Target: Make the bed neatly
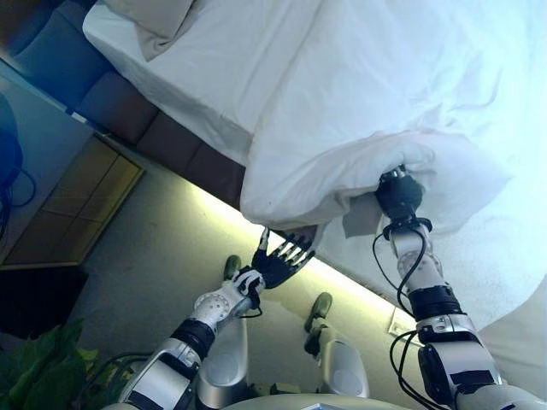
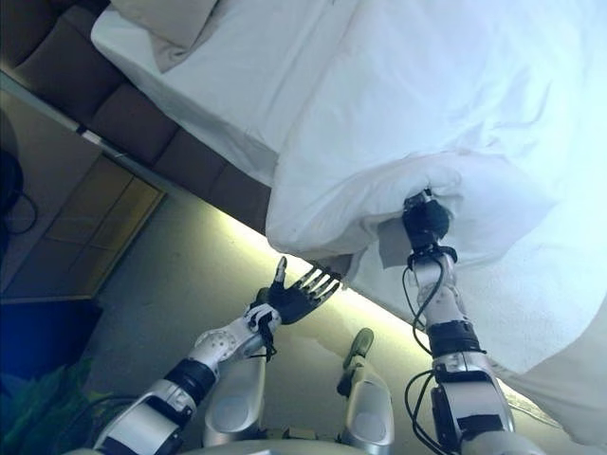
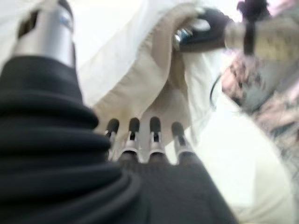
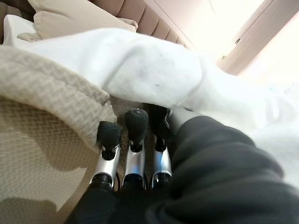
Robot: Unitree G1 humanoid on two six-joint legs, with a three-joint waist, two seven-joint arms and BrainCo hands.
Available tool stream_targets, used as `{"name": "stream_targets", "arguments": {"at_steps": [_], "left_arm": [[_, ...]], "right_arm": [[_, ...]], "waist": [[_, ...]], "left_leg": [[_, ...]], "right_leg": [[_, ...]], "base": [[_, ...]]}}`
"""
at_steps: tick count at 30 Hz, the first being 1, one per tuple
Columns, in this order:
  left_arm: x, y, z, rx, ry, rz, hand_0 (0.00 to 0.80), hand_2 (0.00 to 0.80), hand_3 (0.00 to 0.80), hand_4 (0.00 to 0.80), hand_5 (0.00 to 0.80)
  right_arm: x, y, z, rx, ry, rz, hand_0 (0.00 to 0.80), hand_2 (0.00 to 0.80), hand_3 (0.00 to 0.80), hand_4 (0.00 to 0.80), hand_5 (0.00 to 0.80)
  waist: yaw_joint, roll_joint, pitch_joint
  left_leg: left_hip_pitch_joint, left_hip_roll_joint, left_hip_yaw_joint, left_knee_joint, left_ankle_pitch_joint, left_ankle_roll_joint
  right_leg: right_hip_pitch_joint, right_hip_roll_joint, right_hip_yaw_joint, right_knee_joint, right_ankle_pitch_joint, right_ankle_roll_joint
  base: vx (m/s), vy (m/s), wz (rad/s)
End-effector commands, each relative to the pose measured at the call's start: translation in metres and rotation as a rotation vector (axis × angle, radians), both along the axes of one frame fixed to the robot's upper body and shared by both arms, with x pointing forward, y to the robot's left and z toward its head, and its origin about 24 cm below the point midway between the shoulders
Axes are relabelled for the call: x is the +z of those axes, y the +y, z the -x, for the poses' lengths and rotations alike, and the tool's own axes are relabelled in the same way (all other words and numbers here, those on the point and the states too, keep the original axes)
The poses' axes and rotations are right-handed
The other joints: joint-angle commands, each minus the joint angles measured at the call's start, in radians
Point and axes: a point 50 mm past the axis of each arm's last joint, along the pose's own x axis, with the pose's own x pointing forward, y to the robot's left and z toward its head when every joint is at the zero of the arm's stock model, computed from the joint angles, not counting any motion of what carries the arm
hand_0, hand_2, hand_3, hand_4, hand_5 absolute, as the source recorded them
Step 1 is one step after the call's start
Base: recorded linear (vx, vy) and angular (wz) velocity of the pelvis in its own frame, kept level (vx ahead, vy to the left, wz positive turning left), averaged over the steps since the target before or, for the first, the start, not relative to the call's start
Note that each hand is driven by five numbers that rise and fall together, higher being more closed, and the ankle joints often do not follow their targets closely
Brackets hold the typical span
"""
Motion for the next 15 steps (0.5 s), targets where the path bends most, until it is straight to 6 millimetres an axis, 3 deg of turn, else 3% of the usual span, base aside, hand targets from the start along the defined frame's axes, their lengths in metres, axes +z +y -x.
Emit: {"name": "stream_targets", "arguments": {"at_steps": [1,8,15], "left_arm": [[0.009,-0.034,0.015,-0.152,0.021,0.133,0.0,0.0,0.0,0.0,0.0],[0.017,-0.046,0.02,-0.235,-0.051,0.138,0.0,0.0,0.0,0.0,0.0],[0.084,-0.063,-0.024,-0.12,-0.333,0.094,0.0,0.0,0.0,0.0,0.0]], "right_arm": [[0.06,-0.006,0.0,-0.013,-0.246,0.042,0.8,0.8,0.8,0.8,0.8],[0.06,-0.001,0.003,-0.003,-0.282,-0.009,0.8,0.8,0.8,0.8,0.8],[0.074,0.014,-0.002,0.101,-0.371,0.02,0.8,0.8,0.8,0.8,0.8]], "waist": [[-0.002,-0.024,-0.03],[-0.019,-0.035,0.004],[-0.086,-0.053,0.035]], "left_leg": [[-0.029,0.068,-0.046,-0.026,0.039,-0.058],[-0.056,0.075,-0.033,-0.004,0.037,-0.062],[-0.085,0.107,0.033,-0.008,0.064,-0.069]], "right_leg": [[0.073,-0.135,0.015,-0.047,0.122,0.097],[0.055,-0.132,0.009,-0.049,0.132,0.1],[-0.002,-0.121,0.043,-0.063,0.16,0.1]], "base": [[-0.034,-0.072,0.09],[-0.031,-0.022,0.04],[-0.095,0.094,-0.04]]}}
